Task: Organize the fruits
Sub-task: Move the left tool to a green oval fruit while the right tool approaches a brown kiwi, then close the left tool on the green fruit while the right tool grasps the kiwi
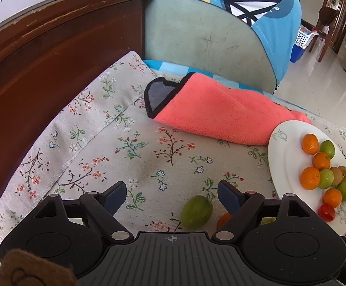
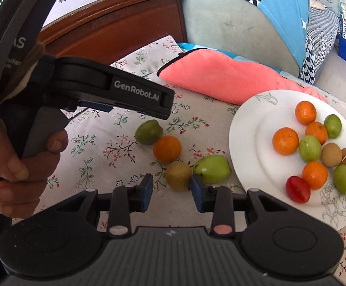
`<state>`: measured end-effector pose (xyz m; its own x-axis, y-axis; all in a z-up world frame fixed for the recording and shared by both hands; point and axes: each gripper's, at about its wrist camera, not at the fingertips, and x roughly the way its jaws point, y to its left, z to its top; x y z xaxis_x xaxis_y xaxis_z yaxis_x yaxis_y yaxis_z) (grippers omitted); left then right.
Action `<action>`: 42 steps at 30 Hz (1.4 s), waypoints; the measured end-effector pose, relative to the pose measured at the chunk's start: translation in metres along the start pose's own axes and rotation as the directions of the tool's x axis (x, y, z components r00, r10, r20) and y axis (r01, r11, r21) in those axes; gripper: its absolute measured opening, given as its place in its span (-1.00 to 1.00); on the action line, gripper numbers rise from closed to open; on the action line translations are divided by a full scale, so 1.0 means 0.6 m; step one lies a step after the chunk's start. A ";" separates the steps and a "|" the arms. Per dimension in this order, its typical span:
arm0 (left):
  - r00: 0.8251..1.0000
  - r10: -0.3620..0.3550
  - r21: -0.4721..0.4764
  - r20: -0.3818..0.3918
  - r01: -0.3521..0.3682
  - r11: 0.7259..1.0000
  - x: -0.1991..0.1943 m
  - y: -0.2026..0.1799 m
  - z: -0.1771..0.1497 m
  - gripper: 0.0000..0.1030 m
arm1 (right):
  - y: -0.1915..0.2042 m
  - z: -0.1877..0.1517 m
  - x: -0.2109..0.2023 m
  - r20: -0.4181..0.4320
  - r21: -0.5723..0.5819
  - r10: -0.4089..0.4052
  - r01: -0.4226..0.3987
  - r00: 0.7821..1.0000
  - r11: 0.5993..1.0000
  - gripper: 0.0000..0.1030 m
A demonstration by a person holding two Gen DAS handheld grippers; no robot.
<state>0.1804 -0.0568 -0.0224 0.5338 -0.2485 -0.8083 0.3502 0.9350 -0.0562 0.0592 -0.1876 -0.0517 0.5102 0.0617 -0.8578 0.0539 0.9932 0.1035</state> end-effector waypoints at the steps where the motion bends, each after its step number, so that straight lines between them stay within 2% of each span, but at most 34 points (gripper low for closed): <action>1: 1.000 -0.002 -0.003 -0.006 0.002 1.000 0.003 0.001 -0.001 0.63 | -0.001 -0.001 0.003 -0.006 0.004 0.000 0.000 1.000 1.000 -0.29; 9: 0.999 -0.051 0.000 -0.010 0.051 0.999 0.002 0.009 -0.014 0.62 | 0.001 0.004 0.008 0.007 0.031 -0.016 0.016 1.000 0.999 -0.29; 19: 0.999 -0.043 0.051 -0.004 0.043 0.998 0.005 0.005 -0.028 0.62 | 0.002 0.003 0.006 0.009 0.025 -0.039 0.039 0.999 0.999 -0.36; 23: 0.998 -0.054 0.041 -0.016 0.055 0.998 0.009 0.009 -0.032 0.43 | 0.000 0.003 0.006 0.008 0.030 -0.042 0.041 0.999 0.999 -0.44; 25: 0.999 -0.045 0.069 -0.012 0.046 0.997 0.007 0.004 -0.036 0.35 | -0.001 0.002 0.005 0.007 0.030 -0.043 0.043 0.999 0.999 -0.49; 27: 0.999 -0.046 0.106 -0.011 0.046 0.993 0.004 -0.002 -0.040 0.11 | -0.001 0.002 0.005 0.007 0.034 -0.042 0.042 0.999 0.999 -0.50; 28: 0.999 -0.046 0.117 -0.008 0.047 0.992 0.002 -0.004 -0.042 0.07 | -0.001 0.002 0.005 0.007 0.034 -0.041 0.041 0.999 0.999 -0.50; 33: 0.997 -0.075 0.129 0.002 0.074 0.989 -0.003 -0.005 -0.044 -0.41 | 0.000 0.002 0.005 0.007 0.032 -0.041 0.041 0.999 0.999 -0.50; 36: 0.996 -0.083 0.127 0.006 0.082 0.988 -0.004 -0.005 -0.044 -0.52 | 0.000 0.001 0.004 0.007 0.034 -0.041 0.040 0.999 0.999 -0.50; 42: 0.997 -0.078 0.128 0.016 0.075 0.989 -0.007 -0.007 -0.046 -0.53 | 0.000 0.000 0.002 0.006 0.036 -0.039 0.039 0.999 0.999 -0.50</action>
<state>0.1556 -0.0529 -0.0350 0.5174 -0.3247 -0.7918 0.4851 0.8735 -0.0413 0.0598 -0.1873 -0.0530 0.5125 0.0220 -0.8584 0.1044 0.9907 0.0877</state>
